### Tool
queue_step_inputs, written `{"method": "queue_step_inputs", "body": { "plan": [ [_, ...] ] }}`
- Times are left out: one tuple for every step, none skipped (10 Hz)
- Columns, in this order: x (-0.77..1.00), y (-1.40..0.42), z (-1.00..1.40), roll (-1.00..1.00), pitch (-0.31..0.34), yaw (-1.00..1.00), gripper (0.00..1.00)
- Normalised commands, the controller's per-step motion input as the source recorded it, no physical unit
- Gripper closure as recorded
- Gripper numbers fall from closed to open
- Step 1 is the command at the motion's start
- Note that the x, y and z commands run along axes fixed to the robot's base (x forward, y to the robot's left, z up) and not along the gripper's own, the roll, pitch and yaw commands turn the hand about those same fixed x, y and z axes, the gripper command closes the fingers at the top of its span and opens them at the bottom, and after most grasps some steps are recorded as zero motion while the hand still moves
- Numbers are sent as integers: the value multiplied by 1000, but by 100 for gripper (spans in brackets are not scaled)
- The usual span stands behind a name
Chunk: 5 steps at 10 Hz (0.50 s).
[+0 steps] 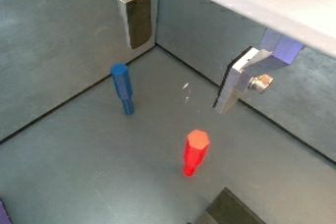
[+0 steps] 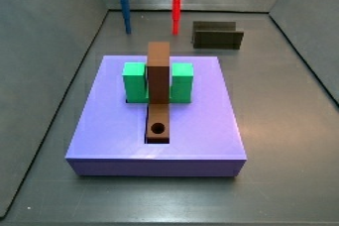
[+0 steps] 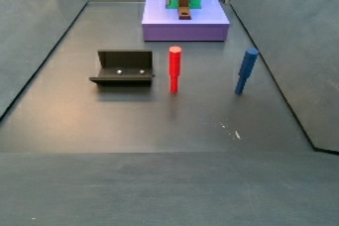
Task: Pick up the blue object. Move up. Move to above the board. Insert the blue object.
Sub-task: Pick up the blue object.
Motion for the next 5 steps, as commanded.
{"method": "queue_step_inputs", "body": {
  "plan": [
    [-323,-109,-374,133,-74,0,0],
    [-617,0,-494,99,-74,-51,0],
    [-923,0,-511,39,-184,0,0],
    [-911,0,-417,64,-227,0,0],
    [-920,0,-329,54,-254,0,0]
  ]
}}
